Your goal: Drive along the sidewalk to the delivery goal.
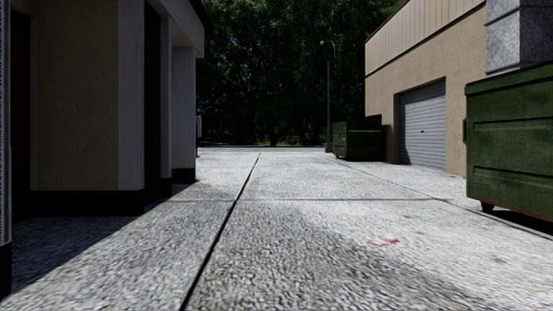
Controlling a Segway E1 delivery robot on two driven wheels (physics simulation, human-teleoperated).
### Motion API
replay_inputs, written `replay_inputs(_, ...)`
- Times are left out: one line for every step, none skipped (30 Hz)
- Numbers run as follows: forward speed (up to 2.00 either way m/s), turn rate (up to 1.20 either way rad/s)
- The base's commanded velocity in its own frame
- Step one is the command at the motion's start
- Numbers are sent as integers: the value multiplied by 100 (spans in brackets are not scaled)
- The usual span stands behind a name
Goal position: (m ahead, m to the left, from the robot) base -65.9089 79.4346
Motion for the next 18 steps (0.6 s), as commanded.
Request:
replay_inputs(200, 0)
replay_inputs(200, 0)
replay_inputs(200, 0)
replay_inputs(200, 0)
replay_inputs(200, 0)
replay_inputs(200, 0)
replay_inputs(200, 0)
replay_inputs(200, 0)
replay_inputs(200, 0)
replay_inputs(200, 0)
replay_inputs(200, 0)
replay_inputs(200, 0)
replay_inputs(200, 0)
replay_inputs(200, 0)
replay_inputs(200, 0)
replay_inputs(200, 0)
replay_inputs(200, 0)
replay_inputs(200, 0)
